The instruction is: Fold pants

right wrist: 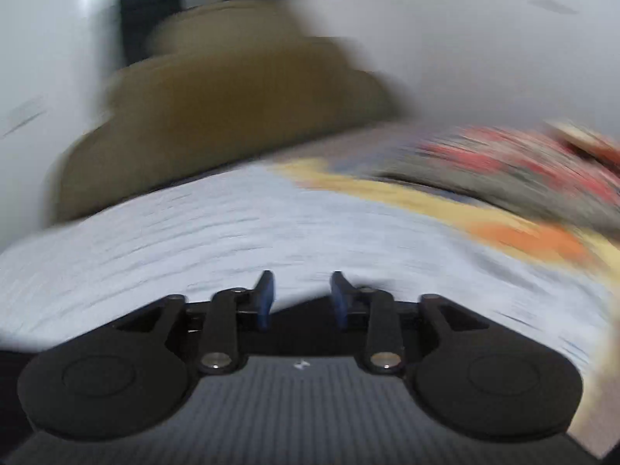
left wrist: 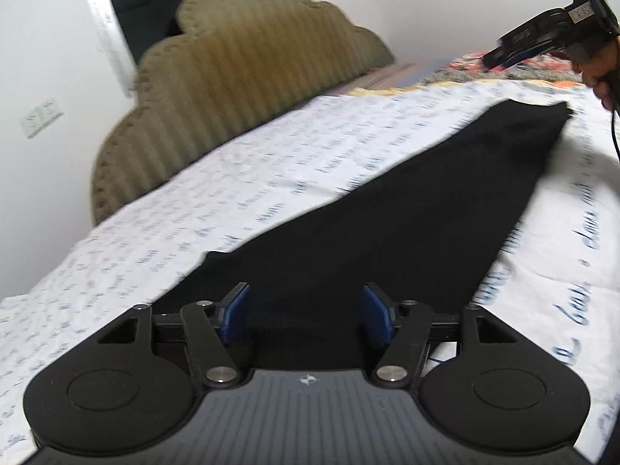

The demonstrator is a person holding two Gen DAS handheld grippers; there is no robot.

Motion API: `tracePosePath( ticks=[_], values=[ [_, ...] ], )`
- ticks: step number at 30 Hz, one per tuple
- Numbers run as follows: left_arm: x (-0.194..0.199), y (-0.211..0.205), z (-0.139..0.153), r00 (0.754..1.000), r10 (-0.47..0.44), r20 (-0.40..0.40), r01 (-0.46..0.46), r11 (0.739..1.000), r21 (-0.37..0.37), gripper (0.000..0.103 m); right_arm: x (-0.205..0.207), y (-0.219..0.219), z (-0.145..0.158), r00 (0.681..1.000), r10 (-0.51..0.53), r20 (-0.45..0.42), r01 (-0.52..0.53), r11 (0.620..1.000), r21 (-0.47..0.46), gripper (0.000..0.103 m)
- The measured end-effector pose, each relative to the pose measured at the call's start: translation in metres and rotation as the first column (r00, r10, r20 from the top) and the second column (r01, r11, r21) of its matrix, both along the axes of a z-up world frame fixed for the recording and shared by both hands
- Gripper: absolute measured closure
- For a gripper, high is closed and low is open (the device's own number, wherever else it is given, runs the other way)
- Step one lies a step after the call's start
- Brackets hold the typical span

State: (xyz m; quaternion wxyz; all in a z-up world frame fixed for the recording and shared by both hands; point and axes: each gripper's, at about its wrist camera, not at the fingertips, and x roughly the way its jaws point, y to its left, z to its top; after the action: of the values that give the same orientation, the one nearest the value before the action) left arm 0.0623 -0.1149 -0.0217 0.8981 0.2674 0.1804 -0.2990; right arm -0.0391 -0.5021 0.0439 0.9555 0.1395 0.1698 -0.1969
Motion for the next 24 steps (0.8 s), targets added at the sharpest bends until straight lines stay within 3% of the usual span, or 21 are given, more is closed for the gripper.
tracePosePath(
  ticks=[2,5,8,10,11,13,15,16,17,19,24],
  values=[
    [0.007,0.002,0.002,0.999,0.047,-0.002,-0.047,0.999,-0.001,0.040,0.039,0.045,0.009,0.972,0.234,-0.033,-0.236,0.970,-0.051,0.069],
    [0.016,0.007,0.002,0.994,0.107,-0.008,-0.107,0.994,0.001,0.040,0.091,0.112,0.007,0.877,0.469,-0.107,-0.480,0.869,-0.122,0.069],
    [0.023,0.014,-0.004,0.987,0.158,0.010,-0.158,0.987,0.014,0.040,0.135,0.161,-0.009,0.743,0.632,-0.220,-0.661,0.744,-0.096,0.069],
    [0.029,0.019,-0.011,0.984,0.176,-0.001,-0.176,0.984,0.029,0.040,0.157,0.182,-0.025,0.663,0.683,-0.307,-0.729,0.683,-0.055,0.073],
    [0.031,0.021,-0.014,0.983,0.183,-0.007,-0.183,0.983,0.034,0.040,0.166,0.188,-0.034,0.650,0.680,-0.339,-0.734,0.678,-0.047,0.073],
    [0.032,0.026,-0.018,0.983,0.183,-0.004,-0.183,0.983,0.024,0.038,0.184,0.178,-0.044,0.693,0.642,-0.328,-0.687,0.726,-0.030,0.073],
    [0.031,0.028,-0.021,0.982,0.186,0.017,-0.186,0.982,0.006,0.031,0.190,0.162,-0.034,0.765,0.580,-0.279,-0.599,0.801,0.022,0.075],
    [0.032,0.029,-0.023,0.981,0.192,0.019,-0.192,0.981,-0.004,0.027,0.188,0.160,-0.027,0.788,0.555,-0.266,-0.575,0.818,0.005,0.075],
    [0.033,0.031,-0.024,0.981,0.195,0.006,-0.195,0.981,-0.014,0.027,0.184,0.162,-0.019,0.785,0.568,-0.247,-0.586,0.810,0.000,0.075],
    [0.040,0.033,-0.023,0.980,0.196,-0.034,-0.198,0.979,-0.039,0.026,0.179,0.173,-0.005,0.735,0.642,-0.219,-0.655,0.755,0.017,0.075],
    [0.048,0.045,-0.023,0.969,0.216,-0.116,-0.227,0.970,-0.086,0.018,0.192,0.244,-0.011,0.531,0.794,-0.294,-0.829,0.560,0.015,0.077]
  ],
)
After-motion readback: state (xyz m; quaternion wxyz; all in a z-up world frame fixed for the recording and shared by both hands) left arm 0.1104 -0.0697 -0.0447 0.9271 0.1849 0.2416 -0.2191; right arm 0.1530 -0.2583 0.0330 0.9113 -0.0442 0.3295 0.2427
